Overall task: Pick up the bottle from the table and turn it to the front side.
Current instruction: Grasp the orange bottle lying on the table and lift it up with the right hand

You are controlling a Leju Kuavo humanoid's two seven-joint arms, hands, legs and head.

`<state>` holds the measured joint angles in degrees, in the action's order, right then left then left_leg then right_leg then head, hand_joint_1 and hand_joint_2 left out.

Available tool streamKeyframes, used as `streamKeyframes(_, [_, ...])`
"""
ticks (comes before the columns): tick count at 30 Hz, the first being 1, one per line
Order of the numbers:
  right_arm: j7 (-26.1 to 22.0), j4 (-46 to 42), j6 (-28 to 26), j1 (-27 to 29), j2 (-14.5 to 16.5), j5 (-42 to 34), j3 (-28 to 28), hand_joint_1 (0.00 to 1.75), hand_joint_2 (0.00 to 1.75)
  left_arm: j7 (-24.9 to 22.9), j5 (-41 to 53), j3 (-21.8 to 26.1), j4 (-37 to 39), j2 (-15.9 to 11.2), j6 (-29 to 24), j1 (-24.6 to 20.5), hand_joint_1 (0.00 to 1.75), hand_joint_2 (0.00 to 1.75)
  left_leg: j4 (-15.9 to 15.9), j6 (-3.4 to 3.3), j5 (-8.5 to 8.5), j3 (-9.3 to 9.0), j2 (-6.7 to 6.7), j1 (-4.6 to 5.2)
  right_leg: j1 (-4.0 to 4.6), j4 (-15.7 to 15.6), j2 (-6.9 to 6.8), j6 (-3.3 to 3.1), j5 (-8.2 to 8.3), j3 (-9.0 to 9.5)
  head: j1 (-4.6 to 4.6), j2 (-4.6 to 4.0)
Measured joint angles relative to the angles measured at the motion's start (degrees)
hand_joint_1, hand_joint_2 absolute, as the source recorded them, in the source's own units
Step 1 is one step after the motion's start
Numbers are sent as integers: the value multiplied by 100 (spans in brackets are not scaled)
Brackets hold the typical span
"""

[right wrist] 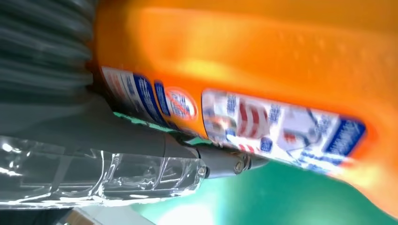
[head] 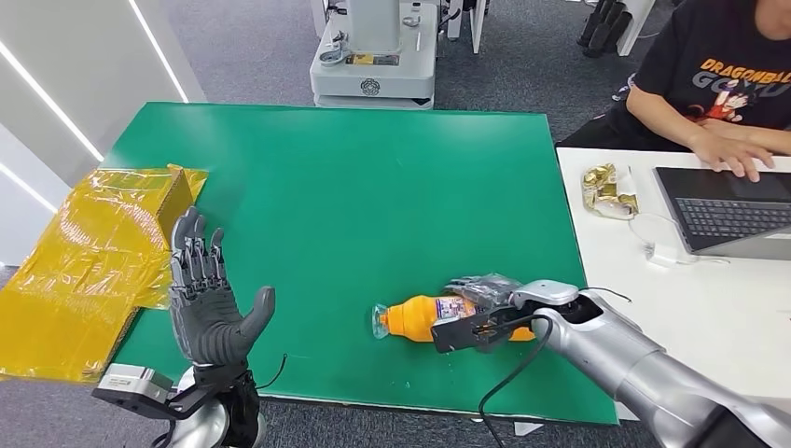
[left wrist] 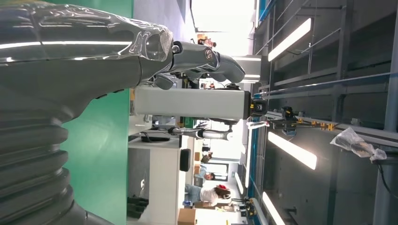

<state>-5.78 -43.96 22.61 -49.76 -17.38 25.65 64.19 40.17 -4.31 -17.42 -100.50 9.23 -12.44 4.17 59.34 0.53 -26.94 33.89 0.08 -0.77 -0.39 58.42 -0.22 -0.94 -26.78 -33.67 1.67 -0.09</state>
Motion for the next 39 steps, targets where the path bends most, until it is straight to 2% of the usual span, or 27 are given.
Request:
streamKeyframes(13, [199, 145, -79, -70, -22, 250, 122, 0, 175, 0, -29, 0, 0, -16, 18, 4, 0, 175, 4, 0, 0, -1, 0, 0, 0, -1, 1, 0, 0, 0, 1, 0])
streamKeyframes(14, [223, 145, -87, -70, -27, 276, 124, 14, 175, 0, -28, 0, 0, -16, 19, 5, 0, 175, 4, 0, 0, -1, -1, 0, 0, 0, 1, 0, 0, 0, 1, 0])
streamKeyframes(17, [256, 147, -118, -71, -33, 316, 127, 142, 175, 0, -28, 0, 0, -17, 19, 5, 0, 175, 4, 0, 0, -1, 0, 0, 0, 0, 1, 0, 0, 1, 1, 0])
streamKeyframes(18, [260, 149, -137, -71, -33, 325, 127, 171, 175, 0, -29, 0, 0, -18, 19, 5, 0, 175, 4, 0, 0, -1, 0, 0, 0, 0, 1, 0, 0, 1, 1, 0])
streamKeyframes(31, [287, 170, -675, 20, -32, 346, 75, 175, 175, 0, -19, 1, 0, -19, 16, 7, 0, 175, 4, 0, 0, -3, -1, 0, 0, 0, 0, 0, 0, 3, 0, 0])
streamKeyframes(39, [223, 24, -1450, 465, 20, -266, -556, 175, 175, 0, 32, 2, 0, -17, -51, 73, 0, 175, 3, 0, -1, -4, 4, -1, 1, -1, 4, 1, 0, 4, 0, 0])
